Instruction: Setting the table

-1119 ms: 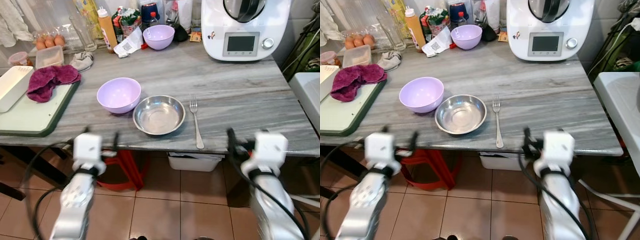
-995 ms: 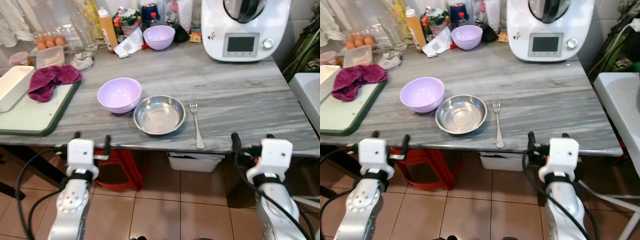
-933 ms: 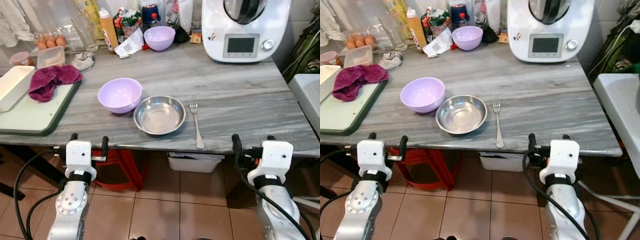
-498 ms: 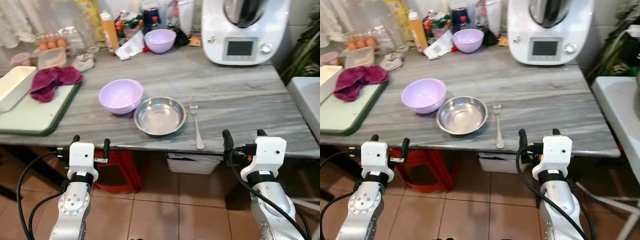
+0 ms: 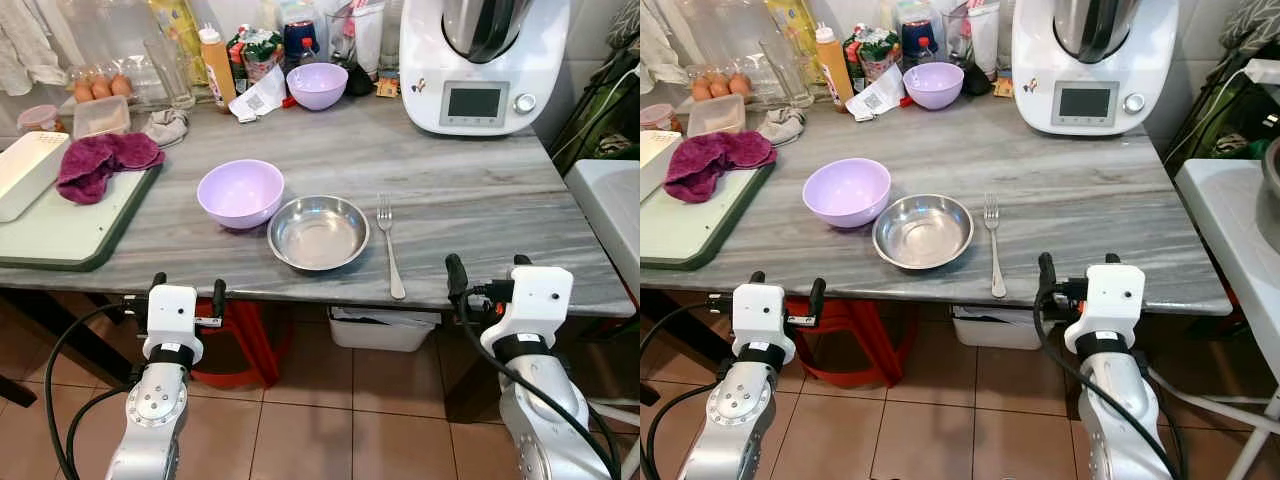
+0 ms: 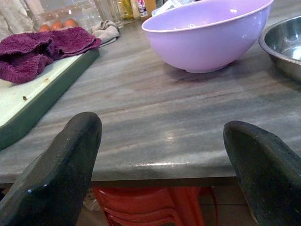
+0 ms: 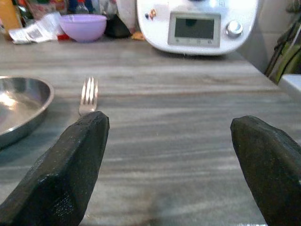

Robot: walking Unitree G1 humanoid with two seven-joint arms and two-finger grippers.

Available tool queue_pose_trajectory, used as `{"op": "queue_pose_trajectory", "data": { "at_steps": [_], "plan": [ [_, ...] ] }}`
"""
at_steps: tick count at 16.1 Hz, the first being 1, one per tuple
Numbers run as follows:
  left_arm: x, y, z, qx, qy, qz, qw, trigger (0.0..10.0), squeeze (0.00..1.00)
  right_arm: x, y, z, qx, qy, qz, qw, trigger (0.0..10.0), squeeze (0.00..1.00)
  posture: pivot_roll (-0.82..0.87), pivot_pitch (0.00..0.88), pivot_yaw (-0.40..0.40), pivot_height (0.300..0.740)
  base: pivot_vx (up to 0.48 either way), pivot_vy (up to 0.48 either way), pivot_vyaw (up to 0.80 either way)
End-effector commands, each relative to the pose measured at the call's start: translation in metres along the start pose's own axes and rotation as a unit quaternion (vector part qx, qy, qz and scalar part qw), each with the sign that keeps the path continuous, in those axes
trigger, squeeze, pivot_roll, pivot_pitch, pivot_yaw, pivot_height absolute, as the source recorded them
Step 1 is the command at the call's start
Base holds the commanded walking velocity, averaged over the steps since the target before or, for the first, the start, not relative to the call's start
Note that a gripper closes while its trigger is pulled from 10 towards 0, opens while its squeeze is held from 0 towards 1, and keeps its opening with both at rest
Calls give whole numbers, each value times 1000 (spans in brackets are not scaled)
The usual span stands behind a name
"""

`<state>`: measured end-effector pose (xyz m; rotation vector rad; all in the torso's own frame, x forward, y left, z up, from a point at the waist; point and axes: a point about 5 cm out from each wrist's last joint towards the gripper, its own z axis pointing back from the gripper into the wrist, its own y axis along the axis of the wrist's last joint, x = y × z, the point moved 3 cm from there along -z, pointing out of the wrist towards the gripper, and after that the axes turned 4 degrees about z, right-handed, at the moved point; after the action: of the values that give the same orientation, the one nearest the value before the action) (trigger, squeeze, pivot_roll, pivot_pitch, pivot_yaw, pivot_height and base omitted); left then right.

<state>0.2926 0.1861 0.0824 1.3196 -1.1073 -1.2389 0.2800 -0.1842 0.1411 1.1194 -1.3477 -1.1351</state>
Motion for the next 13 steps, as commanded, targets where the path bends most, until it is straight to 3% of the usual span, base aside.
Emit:
{"op": "queue_pose_trajectory", "data": {
  "at_steps": [1, 5, 13],
  "plan": [
    [-2, -1, -1, 0, 4, -7, 1000, 10000, 0, 2, 1, -2, -3, -9, -3, 1000, 10000, 0, -212, 83, 68, 740, 0, 0, 0],
    [-2, -1, -3, -1, 1, -10, 1000, 10000, 0, 9, 0, -5, 10, -37, 27, 999, 10000, 0, -216, 87, 76, 740, -192, 0, 0],
    [0, 2, -8, 1, -11, -16, 1000, 10000, 0, -2, 1, -3, 16, -2, -19, 1000, 10000, 0, -224, 96, 97, 740, -286, 0, 0]
  ]
}}
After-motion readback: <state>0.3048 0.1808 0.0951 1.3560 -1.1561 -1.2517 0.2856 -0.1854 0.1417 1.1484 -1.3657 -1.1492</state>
